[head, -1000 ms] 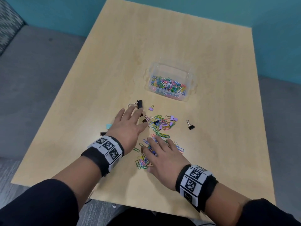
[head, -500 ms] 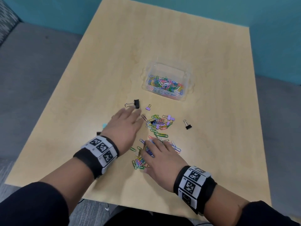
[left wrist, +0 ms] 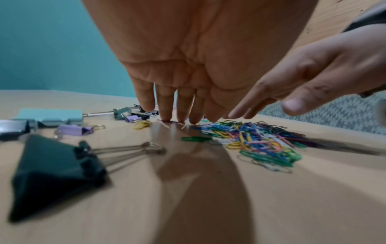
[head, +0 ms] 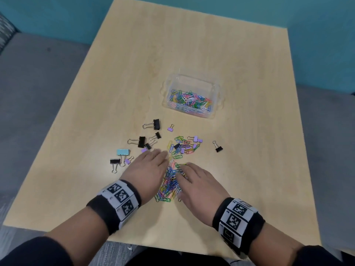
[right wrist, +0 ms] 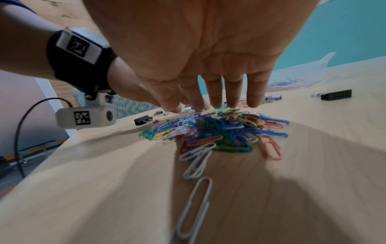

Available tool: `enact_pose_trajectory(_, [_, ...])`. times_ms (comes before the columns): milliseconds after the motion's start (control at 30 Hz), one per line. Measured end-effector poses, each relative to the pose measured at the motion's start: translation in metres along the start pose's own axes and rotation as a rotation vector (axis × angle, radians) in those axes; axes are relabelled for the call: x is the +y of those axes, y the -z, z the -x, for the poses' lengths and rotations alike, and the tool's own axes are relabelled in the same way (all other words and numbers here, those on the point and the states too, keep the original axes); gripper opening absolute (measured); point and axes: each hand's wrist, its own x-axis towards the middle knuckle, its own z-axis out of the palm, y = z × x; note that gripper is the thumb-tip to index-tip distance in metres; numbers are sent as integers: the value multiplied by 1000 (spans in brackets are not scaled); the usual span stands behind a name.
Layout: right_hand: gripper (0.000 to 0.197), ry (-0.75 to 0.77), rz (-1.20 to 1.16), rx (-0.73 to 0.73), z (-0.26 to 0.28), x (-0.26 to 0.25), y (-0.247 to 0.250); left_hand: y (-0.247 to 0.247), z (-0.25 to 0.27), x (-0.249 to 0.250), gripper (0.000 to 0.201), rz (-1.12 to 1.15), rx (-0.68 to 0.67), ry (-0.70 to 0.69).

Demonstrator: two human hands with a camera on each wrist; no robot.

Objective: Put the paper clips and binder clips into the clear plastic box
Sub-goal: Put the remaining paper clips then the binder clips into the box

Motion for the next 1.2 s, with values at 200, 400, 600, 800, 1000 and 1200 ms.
enact_pose_trajectory(200, [57,-115,17,16,-11,1,1,-6,-8,14,58,26,67,35])
enact_pose_trajectory(400, [51,-110,49,-41,-21,5,-2,-8,-9,16,44,49,118,8])
enact_pose_trajectory(600, [45,-98,40,-13,-14,3,0,-3,-18,13,48,49,117,148])
enact_pose_trajectory(800, [49,-158,39,9,-13,5,2,-5,-14,13,41,13,103,134])
enact_pose_trajectory(1000, [51,-209,58,-1,-16,11,2,-5,-19,16,48,6,79,132])
enact_pose_trajectory(1200, [46,-213,63,-8,-13,10,2,-8,-10,22,49,36,99,121])
